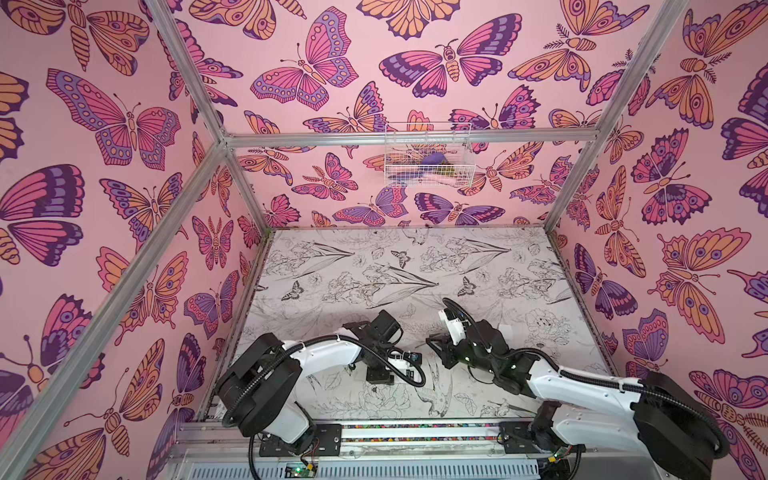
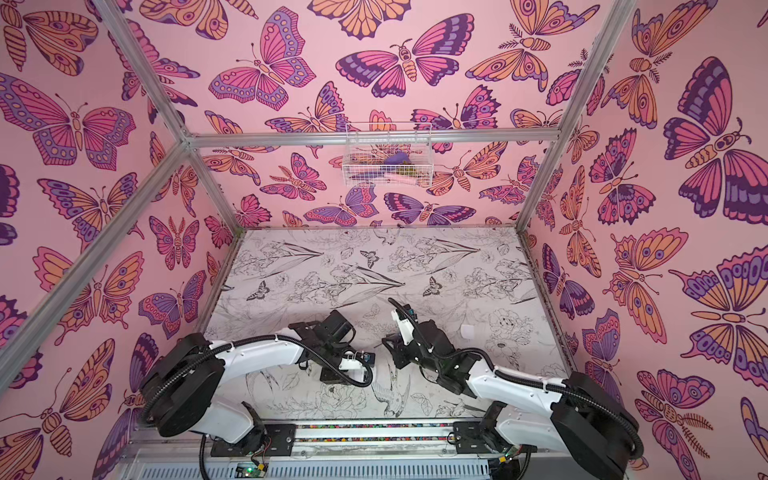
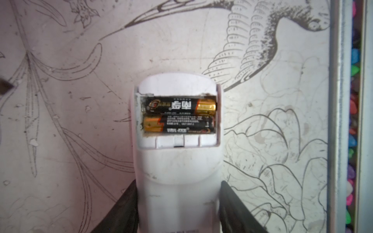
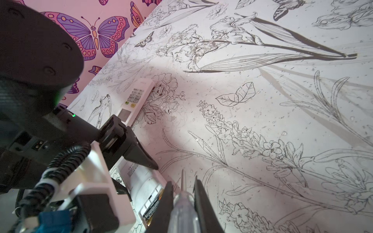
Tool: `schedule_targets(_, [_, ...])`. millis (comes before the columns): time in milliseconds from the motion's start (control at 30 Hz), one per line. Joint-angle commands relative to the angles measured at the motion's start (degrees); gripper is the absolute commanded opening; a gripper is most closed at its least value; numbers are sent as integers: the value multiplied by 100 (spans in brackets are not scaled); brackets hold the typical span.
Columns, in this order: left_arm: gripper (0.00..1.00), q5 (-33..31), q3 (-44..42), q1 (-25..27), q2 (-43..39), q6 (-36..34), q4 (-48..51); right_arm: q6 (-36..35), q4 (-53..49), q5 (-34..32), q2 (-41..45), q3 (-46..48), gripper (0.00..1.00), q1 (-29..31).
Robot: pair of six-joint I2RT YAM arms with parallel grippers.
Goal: Unload the batteries from the remote control
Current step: 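Withdraw the screwdriver tip from the compartment with the right gripper, then tilt the white remote with the left gripper to tip a battery out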
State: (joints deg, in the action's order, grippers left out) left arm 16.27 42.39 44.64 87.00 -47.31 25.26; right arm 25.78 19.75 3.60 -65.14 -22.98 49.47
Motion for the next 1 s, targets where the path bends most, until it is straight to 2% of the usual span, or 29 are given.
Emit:
schedule_targets(0, [18, -718, 104, -121, 147, 93, -689, 194, -189, -358, 266, 10, 0, -17])
schedule_targets(100, [17, -886, 244, -198, 100, 178, -745, 537, -449, -520, 632, 8, 0, -17])
schedule_targets(233, [15, -1511, 673, -294, 162, 290, -795, 774, -662, -1009, 1014, 17, 0, -17])
schedule_targets(333, [11, -2000, 984, -320, 220, 105, -862, 869, -987, -1326, 1189, -83, 0, -17])
schedule_targets(433, [6, -2513, 1087, -342, 262, -320, -1353, 931, -1029, -1675, 1193, -122, 0, -25])
schedule_targets(500, [4, -2905, 1051, -363, 346, -761, -1958, 1088, -1140, -1938, 1171, -184, 0, -37])
schedule_targets(600, [0, -3226, 835, -496, 548, -1530, -3418, 1300, -1260, -2278, 1146, -151, 0, -93])
schedule_targets(700, [0, -3238, 697, -687, 884, -1559, -4805, 1441, -1019, -2310, 1077, -9, 0, -186])
schedule_targets(733, [0, -3377, 684, -725, 1040, -1966, -5211, 1468, -1006, -2311, 1058, -13, 0, -185])
schedule_targets(767, [0, -3377, 668, -744, 1190, -1966, -5592, 1507, -992, -2311, 1056, -12, 0, -192])
schedule_targets(833, [0, -3644, 524, -732, 1415, -2892, -6246, 1535, -908, -2287, 1039, 11, 0, -191])
schedule_targets(967, [0, -3616, -31, -703, 1938, -3358, -8165, 1570, -611, -2282, 759, 43, 0, -191])
